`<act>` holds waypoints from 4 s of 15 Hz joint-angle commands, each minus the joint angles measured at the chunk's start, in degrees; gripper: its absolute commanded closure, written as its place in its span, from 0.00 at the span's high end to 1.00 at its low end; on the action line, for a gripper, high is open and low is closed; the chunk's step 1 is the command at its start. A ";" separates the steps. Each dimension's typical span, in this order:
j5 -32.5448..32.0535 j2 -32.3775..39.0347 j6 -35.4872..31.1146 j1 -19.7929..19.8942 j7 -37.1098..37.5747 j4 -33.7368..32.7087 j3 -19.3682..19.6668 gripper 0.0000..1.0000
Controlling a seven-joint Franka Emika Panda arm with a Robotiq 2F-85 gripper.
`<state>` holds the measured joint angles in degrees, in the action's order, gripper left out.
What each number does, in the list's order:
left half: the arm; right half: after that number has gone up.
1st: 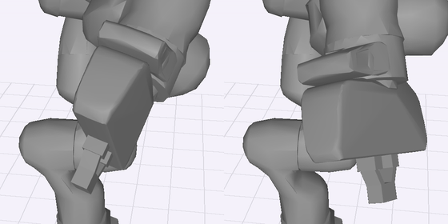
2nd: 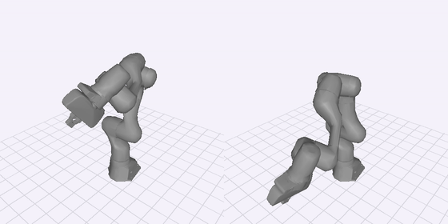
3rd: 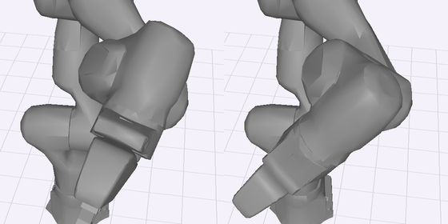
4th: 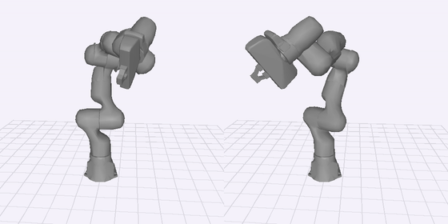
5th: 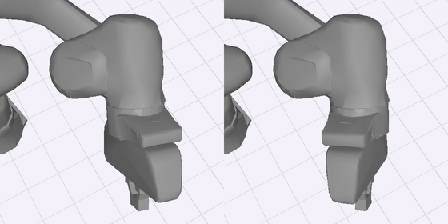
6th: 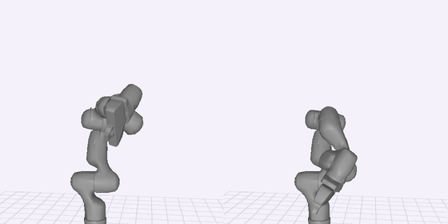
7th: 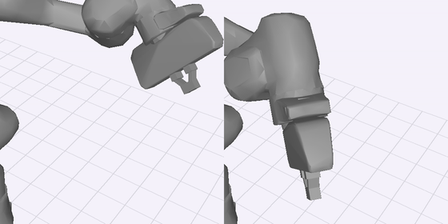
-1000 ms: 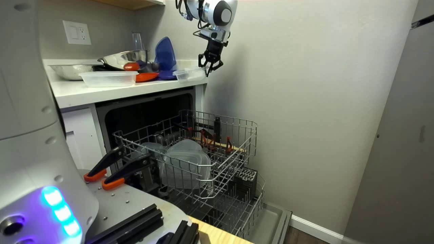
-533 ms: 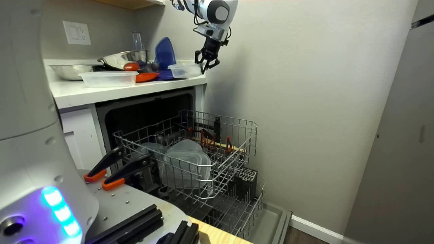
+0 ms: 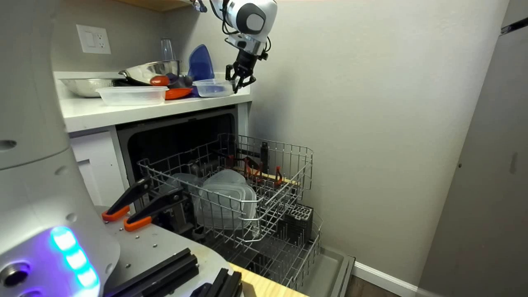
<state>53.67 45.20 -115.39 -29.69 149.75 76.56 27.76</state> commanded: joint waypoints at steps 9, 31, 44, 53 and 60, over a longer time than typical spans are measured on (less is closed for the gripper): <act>2.22 -1.26 0.39 -5.82 0.00 2.38 2.10 0.01; 0.96 -1.40 1.13 -11.06 -0.23 3.45 3.51 0.01; 0.74 0.14 -2.25 -14.64 -0.23 4.03 6.05 0.01; 2.73 1.16 -1.72 -16.04 -0.23 4.08 7.79 0.39; 5.52 1.77 -1.75 -16.78 -0.23 4.15 9.05 0.81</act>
<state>56.87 47.72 -115.67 -44.90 149.52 78.84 35.14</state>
